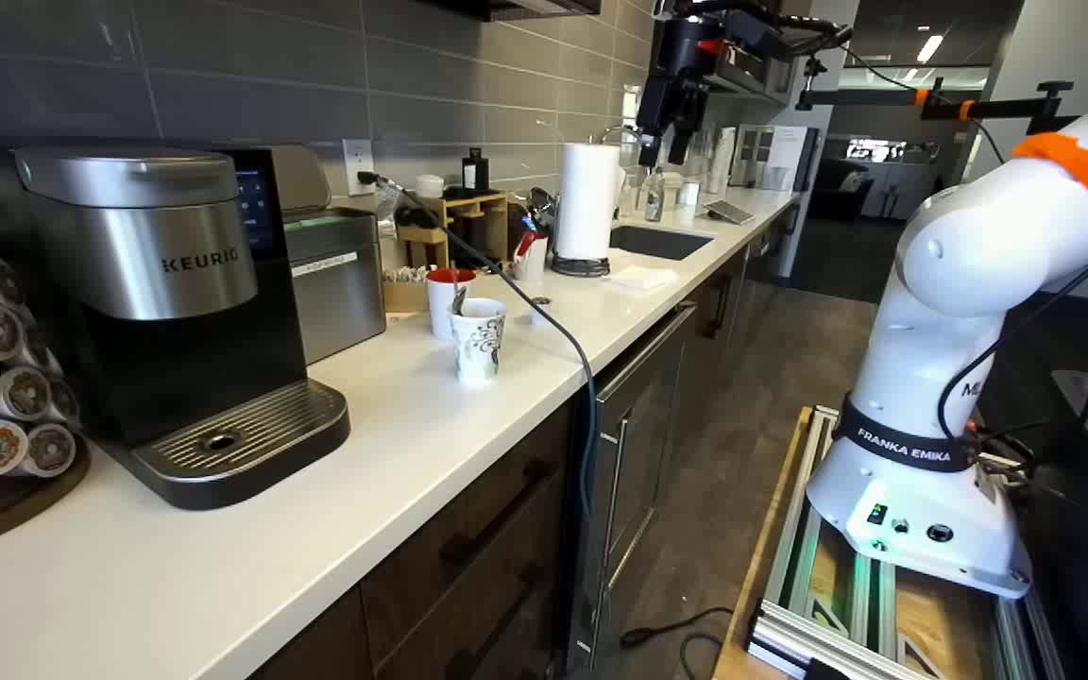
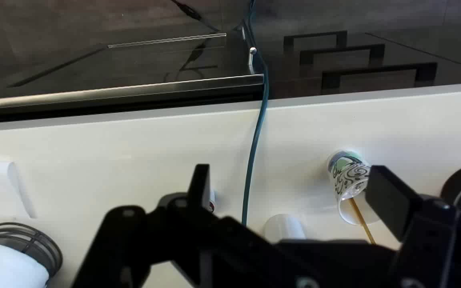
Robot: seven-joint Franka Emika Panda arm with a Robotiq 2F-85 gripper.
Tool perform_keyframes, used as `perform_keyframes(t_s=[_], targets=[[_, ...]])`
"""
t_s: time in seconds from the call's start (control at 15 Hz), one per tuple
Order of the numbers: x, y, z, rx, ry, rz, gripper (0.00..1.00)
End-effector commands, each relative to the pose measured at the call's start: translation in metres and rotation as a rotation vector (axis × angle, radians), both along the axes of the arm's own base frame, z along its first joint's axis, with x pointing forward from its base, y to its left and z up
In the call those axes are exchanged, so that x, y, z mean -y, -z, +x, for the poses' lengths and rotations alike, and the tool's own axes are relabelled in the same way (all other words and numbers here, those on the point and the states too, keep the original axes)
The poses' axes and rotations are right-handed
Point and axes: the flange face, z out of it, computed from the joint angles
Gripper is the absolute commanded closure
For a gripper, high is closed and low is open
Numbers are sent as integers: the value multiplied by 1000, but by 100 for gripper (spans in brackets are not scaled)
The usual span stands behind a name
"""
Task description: Open the coffeemaker chamber.
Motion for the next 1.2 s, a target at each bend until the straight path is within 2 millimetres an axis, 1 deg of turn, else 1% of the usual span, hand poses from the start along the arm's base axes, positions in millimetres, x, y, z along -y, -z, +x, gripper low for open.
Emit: perform_keyframes(t_s=[0.0,0.87,0.93,1.0,1.13], targets=[[0,0,0,-1,0,0,0],[0,0,0,-1,0,0,0],[-11,-7,3,55,-44,33,0],[-27,-14,8,118,-93,15,0],[-60,-30,19,225,-137,49,0]])
